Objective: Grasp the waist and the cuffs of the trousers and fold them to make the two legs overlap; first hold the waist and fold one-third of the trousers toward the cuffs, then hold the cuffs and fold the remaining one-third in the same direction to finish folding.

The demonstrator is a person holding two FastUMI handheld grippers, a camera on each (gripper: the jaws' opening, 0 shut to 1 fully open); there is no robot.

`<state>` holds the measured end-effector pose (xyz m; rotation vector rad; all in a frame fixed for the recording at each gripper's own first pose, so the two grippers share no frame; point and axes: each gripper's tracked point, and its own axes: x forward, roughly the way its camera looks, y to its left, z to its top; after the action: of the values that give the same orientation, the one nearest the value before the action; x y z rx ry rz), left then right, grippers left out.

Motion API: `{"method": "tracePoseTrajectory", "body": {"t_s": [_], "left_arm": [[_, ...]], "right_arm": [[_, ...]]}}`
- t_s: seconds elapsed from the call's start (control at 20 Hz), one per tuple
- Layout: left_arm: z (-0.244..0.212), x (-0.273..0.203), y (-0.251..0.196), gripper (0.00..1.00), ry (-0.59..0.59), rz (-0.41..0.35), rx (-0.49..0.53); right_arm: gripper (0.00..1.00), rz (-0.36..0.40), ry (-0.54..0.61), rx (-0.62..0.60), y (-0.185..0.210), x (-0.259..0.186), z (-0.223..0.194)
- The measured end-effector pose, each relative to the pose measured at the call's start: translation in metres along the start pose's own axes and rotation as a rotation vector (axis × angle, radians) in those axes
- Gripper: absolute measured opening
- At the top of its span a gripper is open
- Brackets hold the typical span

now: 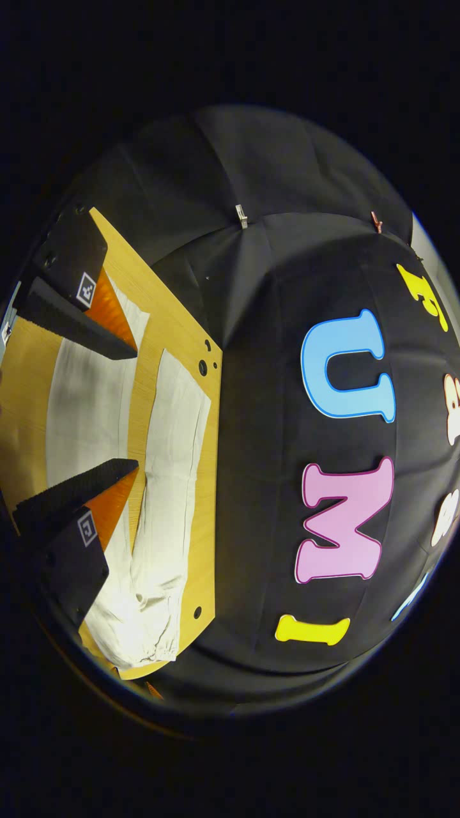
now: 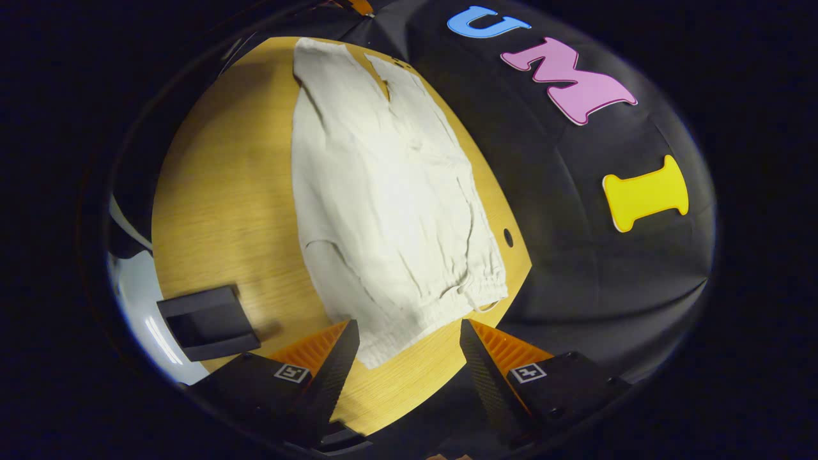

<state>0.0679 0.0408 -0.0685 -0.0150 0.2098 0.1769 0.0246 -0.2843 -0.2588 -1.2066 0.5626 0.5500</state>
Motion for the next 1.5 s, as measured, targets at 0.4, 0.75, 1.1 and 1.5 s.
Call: {"method": "tracePoseTrajectory", "body": {"t_s": [0.4,0.75,1.1,1.5], "left_arm": [[-0.010,-0.009,0.000,0.99,0.032,0.045,0.017],[-0.036,-0.021,0.027,0.99,0.098,0.112,0.066],[-0.085,-0.006,0.105,0.97,0.207,0.167,0.195],[-0.166,0.017,0.240,0.97,0.436,0.159,0.737]], "right_arm": [[0.98,-0.027,-0.018,-0.152,-0.001,0.030,0.006],[0.65,-0.009,0.017,-0.205,-0.012,0.071,0.014],[0.22,0.120,0.101,-0.114,-0.008,0.075,0.015],[0.06,0.265,0.180,-0.038,-0.011,0.080,0.014]]}}
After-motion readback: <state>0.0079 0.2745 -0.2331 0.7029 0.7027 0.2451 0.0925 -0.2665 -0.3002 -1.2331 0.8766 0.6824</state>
